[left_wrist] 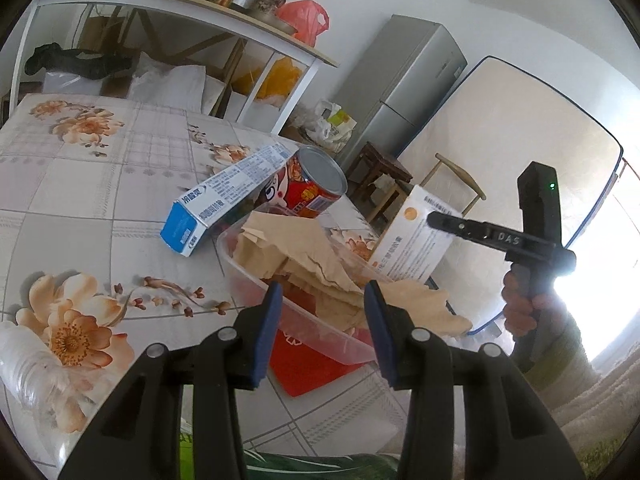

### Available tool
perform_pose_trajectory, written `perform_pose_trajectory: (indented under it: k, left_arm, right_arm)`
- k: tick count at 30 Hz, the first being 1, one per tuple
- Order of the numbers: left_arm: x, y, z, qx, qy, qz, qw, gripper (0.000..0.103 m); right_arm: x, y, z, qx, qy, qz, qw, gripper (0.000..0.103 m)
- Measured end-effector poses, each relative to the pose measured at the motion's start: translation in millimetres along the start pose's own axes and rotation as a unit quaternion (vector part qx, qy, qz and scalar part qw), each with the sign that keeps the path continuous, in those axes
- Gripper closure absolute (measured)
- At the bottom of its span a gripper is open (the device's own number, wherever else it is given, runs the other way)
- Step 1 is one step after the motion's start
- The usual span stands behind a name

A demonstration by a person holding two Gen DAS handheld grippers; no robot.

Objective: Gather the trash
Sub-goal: 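Grasp the white barcode box with the right tool, then close the left tool on the brown paper in the clear container while the right tool holds the white box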

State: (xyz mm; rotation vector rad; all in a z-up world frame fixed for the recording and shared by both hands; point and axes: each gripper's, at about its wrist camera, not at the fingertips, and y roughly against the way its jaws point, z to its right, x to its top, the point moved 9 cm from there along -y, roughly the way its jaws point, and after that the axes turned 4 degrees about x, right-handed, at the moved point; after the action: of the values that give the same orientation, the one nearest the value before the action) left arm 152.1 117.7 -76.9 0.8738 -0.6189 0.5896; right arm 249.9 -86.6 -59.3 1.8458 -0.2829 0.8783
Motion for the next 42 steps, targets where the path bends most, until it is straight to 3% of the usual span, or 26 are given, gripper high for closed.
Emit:
perform_pose_trajectory:
  k: [9, 11, 14, 32, 42]
  left_arm:
    - [2, 5, -3, 0.002, 0.005, 0.006, 1.0000, 0.062]
    - [2, 6, -4, 0.004, 0.005, 0.007, 1.0000, 0.062]
    - [2, 8, -5, 0.006, 0.006, 0.010, 0.9999, 0.062]
    - [10, 14, 1, 0.002, 0.004, 0.020, 0.9998, 0.061]
    - [18, 21, 14, -0.004, -0.012, 0.027, 0.9995, 0.053]
  right_arm:
    - [-12, -15, -6, 0.000, -0.004, -0.025, 1.000, 0.068]
    - [-14, -17, -8, 0.000, -0.006, -0.031, 0.999, 0.074]
    - [-15, -19, -9, -0.006, -0.005, -0.036, 0.999, 0.075]
    - [-3, -1, -6, 0.001, -0.017, -0.011, 1.000, 0.076]
    - [9, 14, -1, -0.001, -0.020, 0.012, 1.000, 0.076]
